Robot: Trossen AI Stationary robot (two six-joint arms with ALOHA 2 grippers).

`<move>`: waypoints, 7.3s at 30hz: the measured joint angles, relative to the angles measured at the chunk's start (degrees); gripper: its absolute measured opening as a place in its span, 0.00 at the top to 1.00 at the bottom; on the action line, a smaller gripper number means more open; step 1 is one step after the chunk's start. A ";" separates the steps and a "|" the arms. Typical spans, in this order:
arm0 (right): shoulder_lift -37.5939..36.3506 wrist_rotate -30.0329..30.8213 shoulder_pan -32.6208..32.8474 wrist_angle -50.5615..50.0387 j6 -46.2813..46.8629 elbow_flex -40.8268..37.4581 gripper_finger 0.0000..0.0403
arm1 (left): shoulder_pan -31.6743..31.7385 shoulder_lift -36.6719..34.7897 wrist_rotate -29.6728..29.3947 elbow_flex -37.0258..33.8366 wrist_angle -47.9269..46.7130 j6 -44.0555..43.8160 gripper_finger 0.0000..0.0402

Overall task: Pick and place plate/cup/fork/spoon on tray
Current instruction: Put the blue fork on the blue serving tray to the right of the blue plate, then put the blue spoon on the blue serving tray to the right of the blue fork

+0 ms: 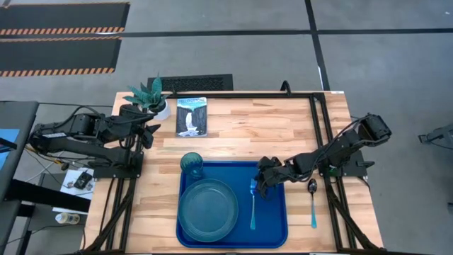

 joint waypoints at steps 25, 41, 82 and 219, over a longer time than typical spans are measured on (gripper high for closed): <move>-7.72 -8.74 -6.83 -20.26 7.46 3.20 0.56 | 0.00 0.00 -0.94 0.00 -0.23 0.12 0.47; -12.07 -18.29 16.35 -54.69 53.20 4.81 0.43 | 0.01 0.00 -1.38 0.00 -0.50 0.72 0.47; -7.66 -21.72 24.83 -37.75 75.05 -6.87 0.97 | 0.01 0.00 -2.71 0.00 -0.70 1.68 0.47; 9.84 -9.29 -6.79 -51.67 -4.73 28.33 0.60 | -0.01 0.00 -2.54 0.00 -2.40 0.10 0.47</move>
